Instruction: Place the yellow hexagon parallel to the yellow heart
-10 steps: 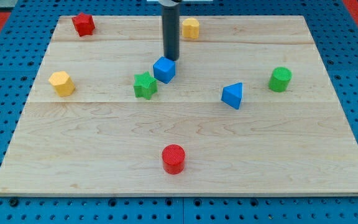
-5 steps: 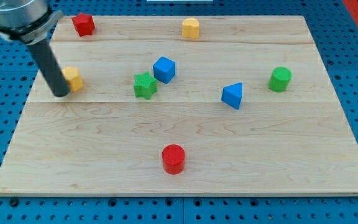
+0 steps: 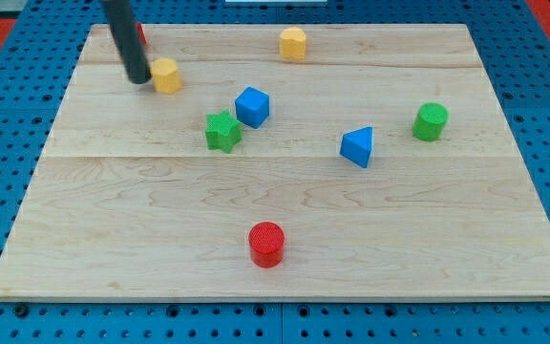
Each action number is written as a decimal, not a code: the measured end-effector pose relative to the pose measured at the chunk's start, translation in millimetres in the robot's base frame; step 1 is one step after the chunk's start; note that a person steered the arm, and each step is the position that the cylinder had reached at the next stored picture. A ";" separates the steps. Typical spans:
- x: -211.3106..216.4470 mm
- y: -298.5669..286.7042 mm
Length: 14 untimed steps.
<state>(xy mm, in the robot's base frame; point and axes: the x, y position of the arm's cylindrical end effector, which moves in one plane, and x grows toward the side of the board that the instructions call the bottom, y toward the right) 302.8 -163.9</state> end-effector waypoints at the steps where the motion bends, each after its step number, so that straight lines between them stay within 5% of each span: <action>1: 3.0 95.2; 3: 1.7 226.9; 5: -2.5 106.1; 8: -35.7 291.5; 10: -42.1 217.8; 12: -75.6 252.0; 14: -64.8 277.7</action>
<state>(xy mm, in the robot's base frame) 238.0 113.8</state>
